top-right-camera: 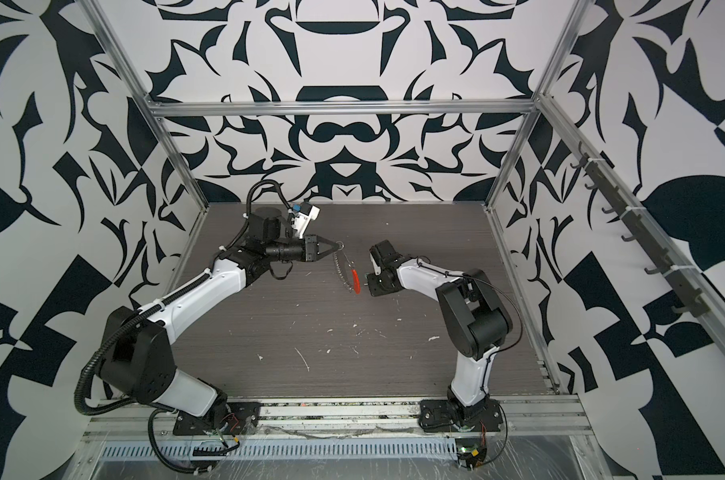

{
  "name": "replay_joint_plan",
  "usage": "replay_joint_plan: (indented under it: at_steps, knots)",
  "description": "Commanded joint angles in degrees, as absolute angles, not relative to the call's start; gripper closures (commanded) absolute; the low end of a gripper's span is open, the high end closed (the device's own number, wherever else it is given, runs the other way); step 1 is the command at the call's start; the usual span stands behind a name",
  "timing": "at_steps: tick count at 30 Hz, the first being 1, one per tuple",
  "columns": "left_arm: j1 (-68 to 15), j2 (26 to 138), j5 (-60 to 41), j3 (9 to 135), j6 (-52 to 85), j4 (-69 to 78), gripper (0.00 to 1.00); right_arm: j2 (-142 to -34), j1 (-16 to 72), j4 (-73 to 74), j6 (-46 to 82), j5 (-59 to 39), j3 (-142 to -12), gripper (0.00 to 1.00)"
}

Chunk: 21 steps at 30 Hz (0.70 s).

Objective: Put the keys on the keyring

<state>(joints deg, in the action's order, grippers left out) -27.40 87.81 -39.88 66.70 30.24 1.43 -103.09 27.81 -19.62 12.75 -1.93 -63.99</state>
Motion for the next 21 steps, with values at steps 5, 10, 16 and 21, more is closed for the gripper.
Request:
replay_joint_plan:
  at_steps: [5, 10, 16, 21]
  knots:
    - [-27.52, 86.66, -41.02, 67.12, 29.64, 1.85, 1.0, -103.95, 25.33, -20.99, 5.64, -9.15, -68.36, 0.53]
    - [-27.57, 86.29, -40.62, 67.36, 29.18, 1.05, 1.0, -105.47, 25.4, -21.09, 6.4, -8.08, -68.85, 0.56]
    - [-27.56, 86.64, -40.78, 67.02, 29.51, 1.13, 1.0, -106.64, 25.66, -19.95, 6.02, -7.47, -68.99, 0.63]
    - [-27.59, 86.46, -40.78, 67.15, 29.53, 0.72, 1.0, -108.13, 25.75, -20.09, 4.51, -6.15, -70.06, 0.7]
